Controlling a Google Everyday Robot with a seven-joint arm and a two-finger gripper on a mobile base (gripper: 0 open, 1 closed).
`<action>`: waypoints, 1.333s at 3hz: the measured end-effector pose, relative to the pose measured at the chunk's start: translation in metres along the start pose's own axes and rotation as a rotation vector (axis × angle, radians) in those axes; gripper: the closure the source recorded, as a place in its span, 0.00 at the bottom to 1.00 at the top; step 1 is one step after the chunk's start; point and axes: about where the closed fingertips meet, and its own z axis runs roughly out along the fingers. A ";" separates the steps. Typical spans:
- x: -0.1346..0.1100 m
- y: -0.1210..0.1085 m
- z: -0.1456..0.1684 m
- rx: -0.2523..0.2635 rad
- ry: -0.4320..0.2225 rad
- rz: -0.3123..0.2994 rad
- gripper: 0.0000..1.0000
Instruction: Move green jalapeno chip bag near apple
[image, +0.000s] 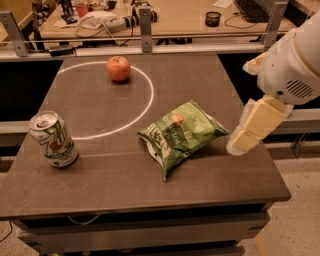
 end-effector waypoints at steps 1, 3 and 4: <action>-0.027 0.011 0.034 -0.031 -0.110 -0.004 0.00; -0.057 0.020 0.095 -0.083 -0.265 -0.076 0.00; -0.058 0.020 0.117 -0.094 -0.285 -0.105 0.00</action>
Offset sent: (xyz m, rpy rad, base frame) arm 0.0350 0.1092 -0.0741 0.2723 -0.0776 0.2297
